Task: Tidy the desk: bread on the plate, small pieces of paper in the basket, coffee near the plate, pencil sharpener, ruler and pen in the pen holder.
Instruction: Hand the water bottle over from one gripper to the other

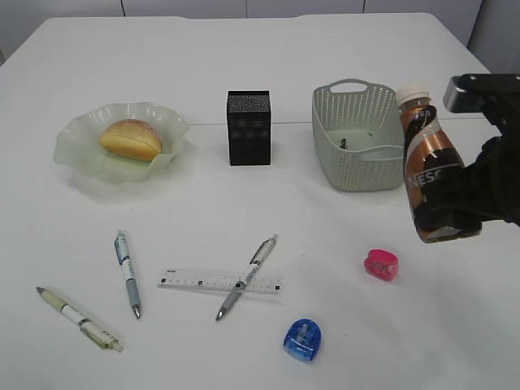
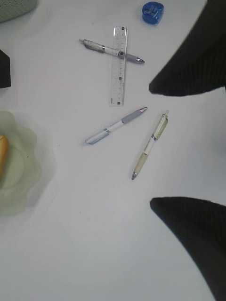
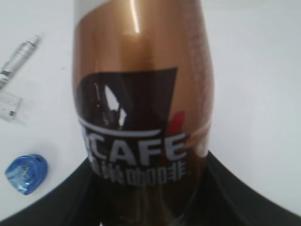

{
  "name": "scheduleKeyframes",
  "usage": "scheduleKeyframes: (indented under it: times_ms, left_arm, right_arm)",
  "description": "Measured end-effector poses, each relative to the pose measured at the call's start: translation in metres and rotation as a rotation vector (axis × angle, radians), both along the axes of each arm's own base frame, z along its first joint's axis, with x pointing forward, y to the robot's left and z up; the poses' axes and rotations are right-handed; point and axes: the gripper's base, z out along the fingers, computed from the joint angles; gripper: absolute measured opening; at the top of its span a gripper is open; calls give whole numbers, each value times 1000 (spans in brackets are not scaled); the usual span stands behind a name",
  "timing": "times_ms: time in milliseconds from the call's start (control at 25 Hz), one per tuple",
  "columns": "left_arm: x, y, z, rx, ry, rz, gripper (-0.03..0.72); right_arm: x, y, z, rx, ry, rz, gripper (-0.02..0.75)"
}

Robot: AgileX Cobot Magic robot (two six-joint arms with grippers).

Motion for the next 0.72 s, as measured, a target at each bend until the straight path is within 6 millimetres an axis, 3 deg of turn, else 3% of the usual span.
scheduleKeyframes:
  times_ms: [560, 720]
  left_arm:
    - [-1, -7, 1, -85, 11, -19, 468]
    - [-2, -10, 1, -117, 15, -33, 462]
  right_arm:
    - [-23, 52, 45, 450, -282, 610, 403]
    - [-28, 59, 53, 544, -329, 702, 403]
